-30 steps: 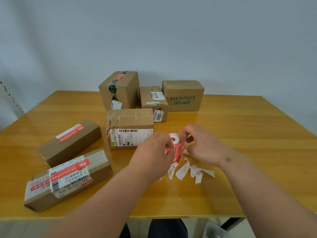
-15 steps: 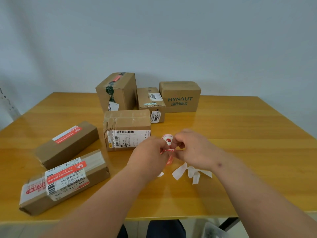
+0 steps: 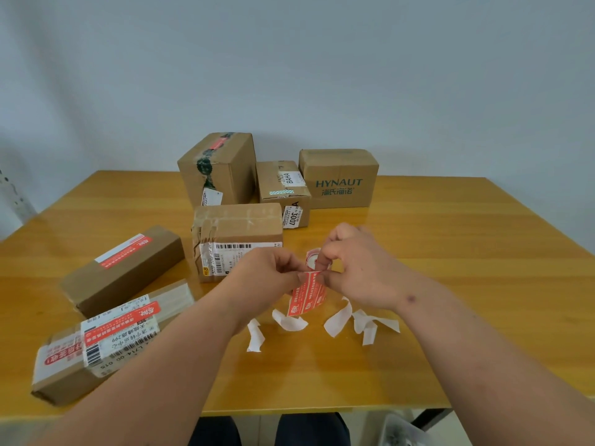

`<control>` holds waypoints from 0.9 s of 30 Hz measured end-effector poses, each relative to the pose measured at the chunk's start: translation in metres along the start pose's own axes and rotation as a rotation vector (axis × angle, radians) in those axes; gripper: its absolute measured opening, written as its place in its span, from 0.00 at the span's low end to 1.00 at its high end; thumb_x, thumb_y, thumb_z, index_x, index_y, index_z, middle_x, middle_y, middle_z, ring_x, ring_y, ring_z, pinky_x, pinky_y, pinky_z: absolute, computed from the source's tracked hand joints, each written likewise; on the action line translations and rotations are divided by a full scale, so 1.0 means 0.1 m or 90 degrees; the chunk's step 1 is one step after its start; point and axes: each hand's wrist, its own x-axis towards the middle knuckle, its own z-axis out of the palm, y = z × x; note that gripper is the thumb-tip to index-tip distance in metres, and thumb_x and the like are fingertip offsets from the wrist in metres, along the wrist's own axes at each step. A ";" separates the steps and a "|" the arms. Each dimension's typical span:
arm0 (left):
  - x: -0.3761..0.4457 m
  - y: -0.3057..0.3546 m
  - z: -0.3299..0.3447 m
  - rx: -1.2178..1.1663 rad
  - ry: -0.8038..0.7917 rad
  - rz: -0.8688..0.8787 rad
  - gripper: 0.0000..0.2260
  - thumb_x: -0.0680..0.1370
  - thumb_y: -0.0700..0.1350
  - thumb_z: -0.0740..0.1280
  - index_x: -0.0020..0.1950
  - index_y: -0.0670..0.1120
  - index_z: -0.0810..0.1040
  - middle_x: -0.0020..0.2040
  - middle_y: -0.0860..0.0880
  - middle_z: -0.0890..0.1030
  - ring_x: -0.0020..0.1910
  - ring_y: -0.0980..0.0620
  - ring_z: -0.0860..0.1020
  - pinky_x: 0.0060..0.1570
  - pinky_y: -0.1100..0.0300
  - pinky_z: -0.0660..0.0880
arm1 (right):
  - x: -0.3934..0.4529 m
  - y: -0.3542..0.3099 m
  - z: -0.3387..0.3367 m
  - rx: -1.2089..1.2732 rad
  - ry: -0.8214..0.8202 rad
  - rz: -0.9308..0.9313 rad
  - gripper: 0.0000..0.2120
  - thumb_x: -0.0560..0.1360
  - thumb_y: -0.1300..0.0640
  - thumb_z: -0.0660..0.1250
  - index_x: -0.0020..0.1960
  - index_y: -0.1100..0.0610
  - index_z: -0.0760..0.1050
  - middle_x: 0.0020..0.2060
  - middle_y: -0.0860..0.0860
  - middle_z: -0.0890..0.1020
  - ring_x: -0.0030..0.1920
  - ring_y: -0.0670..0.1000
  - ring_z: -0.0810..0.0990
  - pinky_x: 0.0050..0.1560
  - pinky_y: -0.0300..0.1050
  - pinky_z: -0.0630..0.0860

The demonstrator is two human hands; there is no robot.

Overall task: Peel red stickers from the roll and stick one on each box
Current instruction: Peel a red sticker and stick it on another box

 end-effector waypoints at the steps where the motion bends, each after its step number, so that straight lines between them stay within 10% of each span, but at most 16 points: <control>1: 0.00 0.00 -0.01 -0.003 -0.006 -0.003 0.04 0.77 0.44 0.69 0.44 0.50 0.83 0.38 0.54 0.84 0.38 0.61 0.81 0.41 0.65 0.74 | 0.01 0.00 0.00 -0.004 -0.005 -0.005 0.06 0.73 0.50 0.71 0.49 0.49 0.79 0.52 0.46 0.70 0.57 0.49 0.63 0.54 0.38 0.61; 27: 0.03 0.02 0.03 0.171 -0.030 0.030 0.08 0.80 0.45 0.62 0.42 0.52 0.78 0.44 0.46 0.82 0.47 0.46 0.80 0.49 0.50 0.79 | 0.06 -0.08 0.02 -0.057 -0.018 -0.076 0.04 0.72 0.52 0.71 0.42 0.53 0.81 0.48 0.44 0.71 0.52 0.50 0.65 0.56 0.50 0.68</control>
